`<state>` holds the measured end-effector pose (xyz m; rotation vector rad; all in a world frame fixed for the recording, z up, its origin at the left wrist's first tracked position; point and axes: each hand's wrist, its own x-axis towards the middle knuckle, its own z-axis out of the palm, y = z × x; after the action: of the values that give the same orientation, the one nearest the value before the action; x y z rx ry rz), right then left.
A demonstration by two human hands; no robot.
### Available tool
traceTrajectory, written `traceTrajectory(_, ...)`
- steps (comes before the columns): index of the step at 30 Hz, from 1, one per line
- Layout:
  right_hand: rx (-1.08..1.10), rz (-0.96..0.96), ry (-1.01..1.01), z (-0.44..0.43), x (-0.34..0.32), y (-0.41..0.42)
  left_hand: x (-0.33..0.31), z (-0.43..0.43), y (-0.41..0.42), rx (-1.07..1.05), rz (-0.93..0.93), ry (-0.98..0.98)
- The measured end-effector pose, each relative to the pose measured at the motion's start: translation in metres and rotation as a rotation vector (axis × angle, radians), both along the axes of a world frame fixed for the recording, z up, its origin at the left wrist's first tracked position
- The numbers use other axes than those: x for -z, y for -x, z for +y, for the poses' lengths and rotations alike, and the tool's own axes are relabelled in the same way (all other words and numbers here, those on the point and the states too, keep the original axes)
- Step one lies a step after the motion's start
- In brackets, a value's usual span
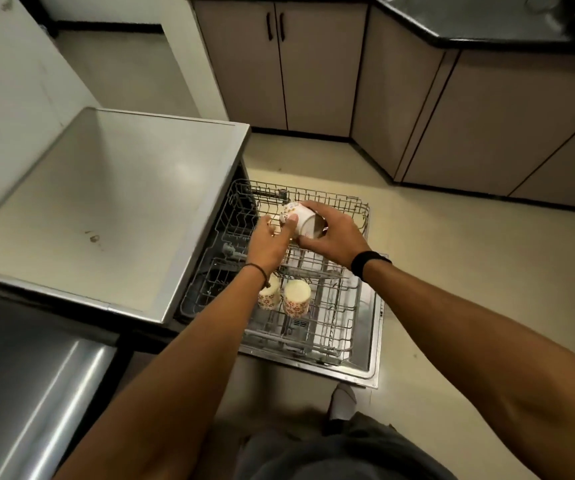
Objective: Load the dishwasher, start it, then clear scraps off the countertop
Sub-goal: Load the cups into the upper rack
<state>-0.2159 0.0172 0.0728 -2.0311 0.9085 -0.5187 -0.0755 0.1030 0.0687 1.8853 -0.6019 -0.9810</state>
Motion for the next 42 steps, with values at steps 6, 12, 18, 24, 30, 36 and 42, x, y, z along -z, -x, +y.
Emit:
traceTrajectory(6,-0.005,0.103,-0.153,-0.023,0.023,-0.003,0.018,-0.010,-0.005,0.103,-0.242,0.139)
traceTrajectory(12,-0.004,0.175,-0.319,-0.029,0.061,-0.020,0.067,-0.017,-0.019,0.070,-0.106,0.028)
traceTrajectory(18,0.156,0.146,-0.564,-0.044,0.107,-0.038,0.114,-0.033,-0.049,0.113,-0.014,-0.079)
traceTrajectory(24,0.253,0.233,-0.658,-0.047,0.143,-0.062,0.156,-0.052,-0.074,0.342,-0.102,-0.206)
traceTrajectory(30,0.284,0.358,-0.650,-0.053,0.194,-0.068,0.208,-0.065,-0.075,0.444,-0.111,-0.293)
traceTrajectory(36,0.340,0.389,-0.712,-0.054,0.250,-0.059,0.249,-0.074,-0.062,0.515,-0.187,-0.371)
traceTrajectory(42,0.348,0.416,-0.714,-0.048,0.281,-0.061,0.277,-0.075,-0.058,0.530,-0.211,-0.432)
